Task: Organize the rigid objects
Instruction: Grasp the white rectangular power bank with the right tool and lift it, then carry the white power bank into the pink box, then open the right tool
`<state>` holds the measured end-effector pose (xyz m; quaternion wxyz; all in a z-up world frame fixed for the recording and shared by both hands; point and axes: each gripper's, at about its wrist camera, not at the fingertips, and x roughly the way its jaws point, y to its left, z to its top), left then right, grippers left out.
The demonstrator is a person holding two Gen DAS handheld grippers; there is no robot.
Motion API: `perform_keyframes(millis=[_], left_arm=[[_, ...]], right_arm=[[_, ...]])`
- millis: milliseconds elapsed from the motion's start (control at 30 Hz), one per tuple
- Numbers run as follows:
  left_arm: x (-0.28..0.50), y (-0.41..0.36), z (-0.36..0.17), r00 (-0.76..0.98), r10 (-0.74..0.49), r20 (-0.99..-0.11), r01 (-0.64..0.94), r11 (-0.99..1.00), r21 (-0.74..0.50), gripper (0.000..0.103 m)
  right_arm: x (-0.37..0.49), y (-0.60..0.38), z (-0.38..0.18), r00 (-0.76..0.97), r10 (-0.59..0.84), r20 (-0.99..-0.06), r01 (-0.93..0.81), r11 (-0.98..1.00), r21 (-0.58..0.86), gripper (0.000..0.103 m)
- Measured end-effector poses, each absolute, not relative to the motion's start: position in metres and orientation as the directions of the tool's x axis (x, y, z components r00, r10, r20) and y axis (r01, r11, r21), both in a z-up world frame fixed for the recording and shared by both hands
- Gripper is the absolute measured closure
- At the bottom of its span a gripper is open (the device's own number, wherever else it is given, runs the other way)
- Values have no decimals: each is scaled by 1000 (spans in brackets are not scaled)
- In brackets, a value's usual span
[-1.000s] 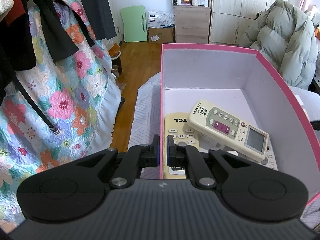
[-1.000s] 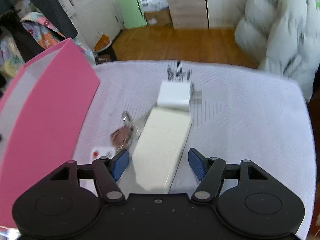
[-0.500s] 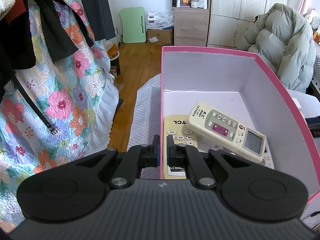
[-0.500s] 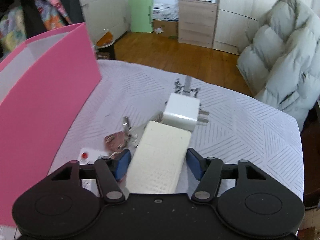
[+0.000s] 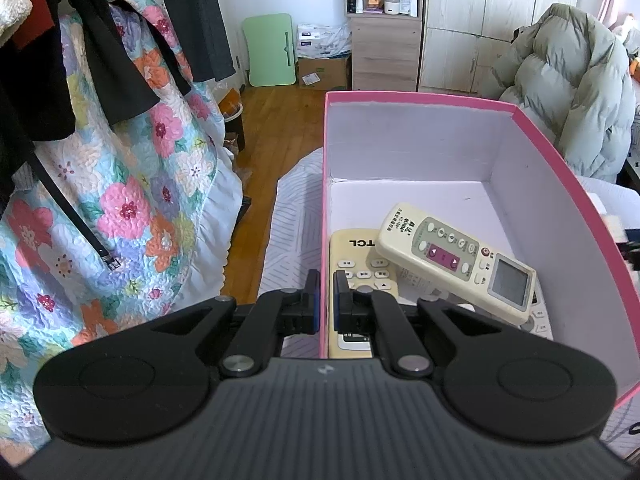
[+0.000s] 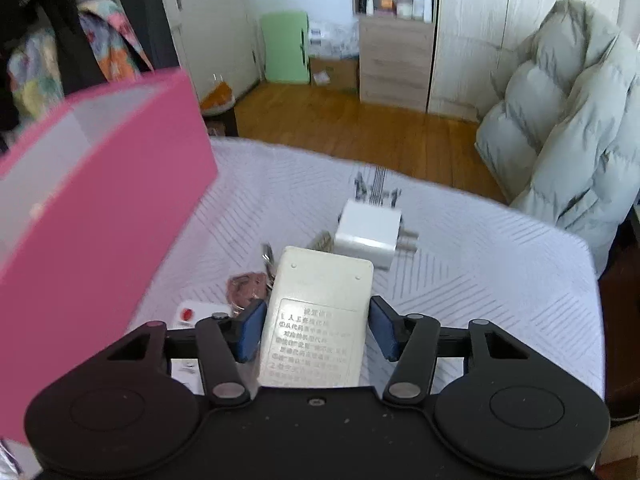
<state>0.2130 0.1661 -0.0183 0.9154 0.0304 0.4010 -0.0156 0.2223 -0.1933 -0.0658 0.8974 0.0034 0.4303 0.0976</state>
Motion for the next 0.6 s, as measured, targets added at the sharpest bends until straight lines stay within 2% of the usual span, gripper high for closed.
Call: perform_keyframes(millis=[200, 600], left_arm=[[212, 167, -18, 680, 0, -733, 51, 998, 48, 98], [213, 167, -19, 684, -8, -729, 46, 998, 32, 98]], right_arm=[[183, -196, -23, 678, 229, -698, -205, 971, 120, 44], [141, -194, 25, 760, 265, -593, -257, 961, 101, 46]])
